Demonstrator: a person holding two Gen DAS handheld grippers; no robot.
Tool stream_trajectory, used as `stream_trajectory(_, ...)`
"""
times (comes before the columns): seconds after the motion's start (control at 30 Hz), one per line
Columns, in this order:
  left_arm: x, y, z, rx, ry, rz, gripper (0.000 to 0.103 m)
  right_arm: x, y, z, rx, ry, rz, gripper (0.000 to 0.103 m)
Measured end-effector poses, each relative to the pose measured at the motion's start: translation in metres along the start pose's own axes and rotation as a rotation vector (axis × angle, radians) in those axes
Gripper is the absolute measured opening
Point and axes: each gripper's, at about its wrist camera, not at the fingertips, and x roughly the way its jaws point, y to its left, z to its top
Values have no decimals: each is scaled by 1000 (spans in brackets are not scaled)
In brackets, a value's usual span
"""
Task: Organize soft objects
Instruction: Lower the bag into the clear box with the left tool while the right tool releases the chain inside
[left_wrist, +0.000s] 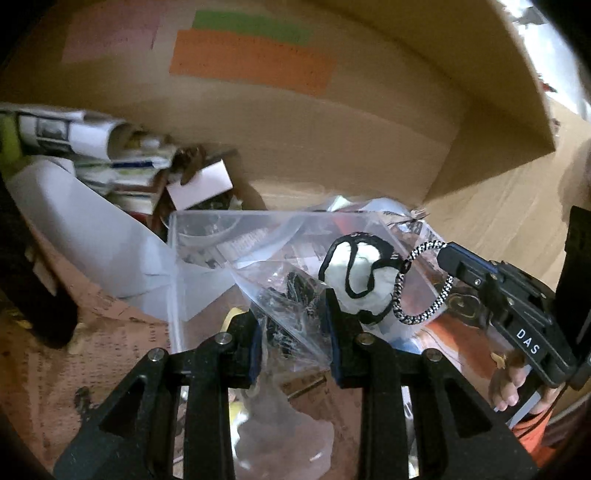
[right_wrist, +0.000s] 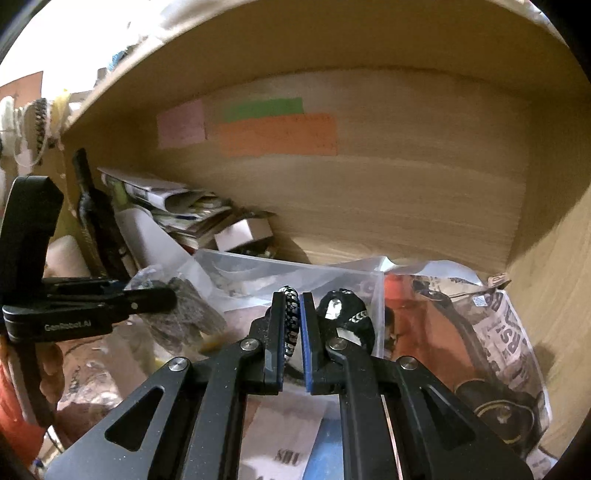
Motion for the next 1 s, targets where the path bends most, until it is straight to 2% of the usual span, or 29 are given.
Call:
stream_trajectory(0.33, 31, -6, 0, 35, 77, 28, 31, 48, -11, -3, -2, 120, -21, 7)
stream_trajectory(0.43, 32, -4, 0, 31, 95, 29, 47, 57, -11, -8, -7, 159, -15, 7)
stream_trajectory(0.5, 29, -2, 0, 19, 85, 31, 64, 61, -11, -11, -7, 179, -27, 7)
stream_trajectory(0.6, 20, -2, -1, 19, 64, 26, 66, 62, -11, -13, -22, 197, -53, 8)
stream_trajectory(0.7, 8, -4, 0, 28, 41, 24, 68, 59, -11, -15, -34, 209, -71, 28)
stream_trajectory(0.77, -2, -6, 0, 38, 20, 33, 71, 54, -9, -15, -42, 193, -87, 50)
stream_trajectory(0.9, -26, -11, -4, 60, -33, 49, 81, 36, -4, -11, -63, 149, -109, 65)
stream_trajectory(0.97, -38, -13, -8, 70, -58, 59, 87, 22, 0, -9, -66, 112, -119, 79)
stream_trajectory(1.0, -45, -14, -11, 76, -71, 67, 90, 14, 1, -9, -68, 93, -122, 81)
